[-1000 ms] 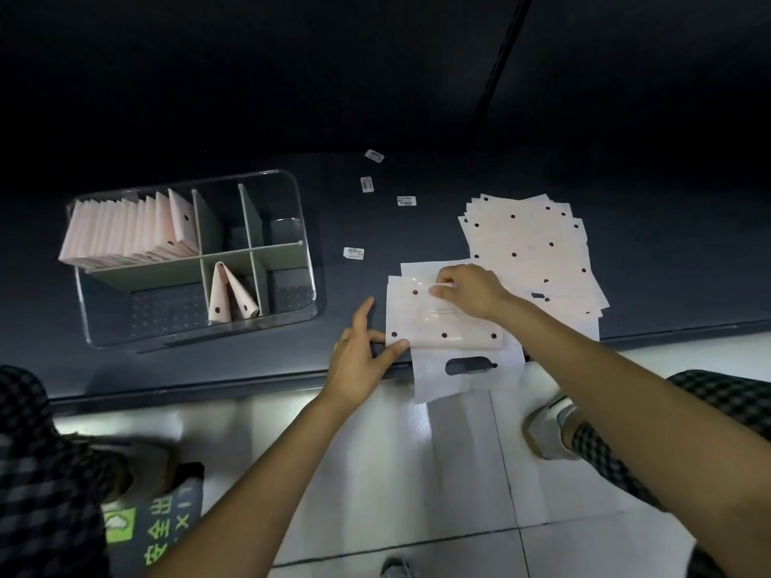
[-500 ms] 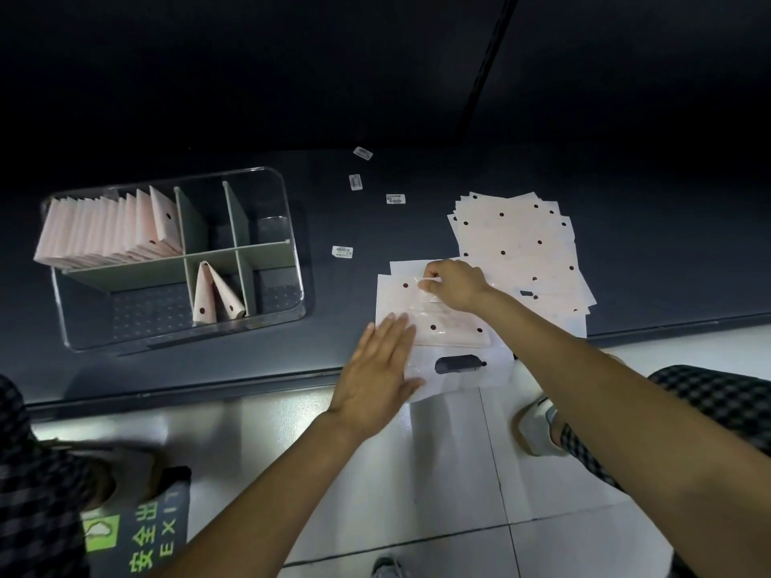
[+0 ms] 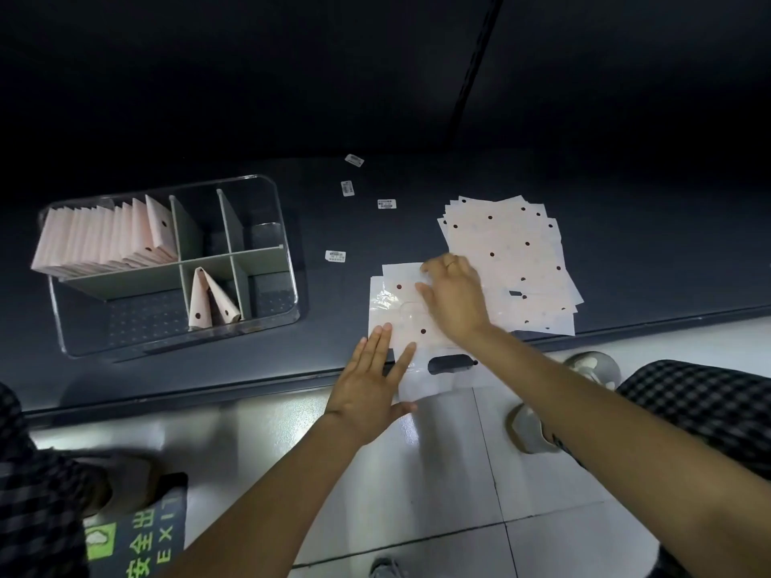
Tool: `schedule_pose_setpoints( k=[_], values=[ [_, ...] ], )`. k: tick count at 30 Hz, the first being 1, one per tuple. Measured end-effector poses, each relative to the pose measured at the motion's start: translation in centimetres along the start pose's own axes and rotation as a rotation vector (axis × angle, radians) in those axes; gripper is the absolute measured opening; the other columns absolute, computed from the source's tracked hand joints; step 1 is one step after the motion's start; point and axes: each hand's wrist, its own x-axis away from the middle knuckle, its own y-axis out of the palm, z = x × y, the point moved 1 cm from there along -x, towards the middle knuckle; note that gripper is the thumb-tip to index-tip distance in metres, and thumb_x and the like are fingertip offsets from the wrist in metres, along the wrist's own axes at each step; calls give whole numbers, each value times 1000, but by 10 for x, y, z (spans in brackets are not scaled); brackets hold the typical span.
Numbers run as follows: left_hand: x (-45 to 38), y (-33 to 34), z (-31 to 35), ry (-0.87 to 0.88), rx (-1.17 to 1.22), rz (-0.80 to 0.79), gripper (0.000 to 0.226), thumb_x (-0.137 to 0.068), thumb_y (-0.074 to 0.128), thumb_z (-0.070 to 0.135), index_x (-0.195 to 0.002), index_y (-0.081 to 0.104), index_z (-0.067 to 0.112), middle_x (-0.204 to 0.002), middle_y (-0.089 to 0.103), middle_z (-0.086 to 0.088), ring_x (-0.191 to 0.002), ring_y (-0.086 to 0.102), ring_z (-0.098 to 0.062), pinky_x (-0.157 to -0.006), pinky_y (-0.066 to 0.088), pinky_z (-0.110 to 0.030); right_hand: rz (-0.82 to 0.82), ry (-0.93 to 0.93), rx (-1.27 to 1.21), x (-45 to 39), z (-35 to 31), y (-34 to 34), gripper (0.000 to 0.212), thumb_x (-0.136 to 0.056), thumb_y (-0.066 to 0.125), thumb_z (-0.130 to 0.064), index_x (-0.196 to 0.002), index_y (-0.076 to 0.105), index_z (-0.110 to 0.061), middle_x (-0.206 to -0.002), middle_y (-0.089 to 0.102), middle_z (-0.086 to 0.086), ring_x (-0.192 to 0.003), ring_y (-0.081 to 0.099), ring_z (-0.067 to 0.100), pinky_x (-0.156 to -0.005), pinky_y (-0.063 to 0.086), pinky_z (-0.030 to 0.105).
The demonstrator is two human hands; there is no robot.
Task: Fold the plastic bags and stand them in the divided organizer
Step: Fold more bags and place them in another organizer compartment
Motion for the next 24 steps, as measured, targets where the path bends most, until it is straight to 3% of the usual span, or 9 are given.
schedule_pose_setpoints(
  k=[2,4,7,9,13,15,18,20,24],
  values=[
    [-1,-1,0,6,-5,-18,80,-91,19,67,-148,-17,23,-148,-33,-19,-140,-28,-30,-117,-13,-40,116,-241,4,37,-14,5,36,-87,64,-18,-119,60,-2,-122,61,16,-117,56,31,-103,41,42],
    [-2,-1,-1,12,11,-36,79,-92,23,65,-150,-6,20,-151,-28,-19,-141,-27,-29,-117,-12,-40,46,-426,15,75,-20,21,44,-89,61,-23,-126,56,1,-132,56,15,-124,52,30,-104,40,49],
    [-2,0,-3,11,-5,-27,81,-93,25,65,-148,-15,22,-151,-30,-18,-140,-29,-28,-117,-13,-38,-206,-356,-2,109,-6,37,58,-99,32,-37,-145,27,-2,-153,22,11,-143,20,26,-118,12,45],
    [-2,0,-3,10,-24,-21,81,-91,21,67,-145,-24,26,-149,-33,-17,-139,-30,-28,-115,-15,-38,-258,-288,52,117,14,37,62,-100,24,-43,-148,10,-5,-155,0,6,-145,0,22,-117,-8,41],
    [-3,-2,-5,-5,-20,-20,82,-89,20,70,-144,-26,31,-149,-33,-16,-139,-29,-28,-113,-17,-37,-269,-254,187,132,56,29,67,-95,3,-50,-149,2,-11,-156,-6,2,-144,-9,16,-115,-17,35],
    [-3,-3,-7,-18,-2,-13,80,-88,22,70,-142,-27,34,-150,-32,-16,-140,-29,-28,-113,-16,-37,-215,-231,171,131,63,21,59,-100,15,-43,-149,20,-10,-156,13,3,-145,10,15,-117,-11,36],
    [-4,-5,-11,-21,9,3,78,-89,25,69,-140,-25,40,-152,-29,-16,-141,-26,-27,-114,-14,-37,55,-238,87,113,55,4,26,-89,64,-21,-111,69,-10,-120,66,5,-116,60,20,-110,32,45],
    [-5,-9,-13,-20,7,21,75,-89,27,69,-144,-16,42,-155,-23,-15,-144,-20,-26,-116,-10,-39,137,-253,-16,99,48,-4,15,-77,76,-14,-92,75,-12,-98,73,2,-93,68,22,-92,50,36],
    [-10,-21,-15,-31,30,34,68,-87,34,70,-146,11,46,-157,-2,-15,-144,3,-27,-115,5,-39,105,-271,-51,84,37,1,20,-63,87,-16,-78,74,-13,-81,70,1,-70,67,21,-69,54,24]
  ],
)
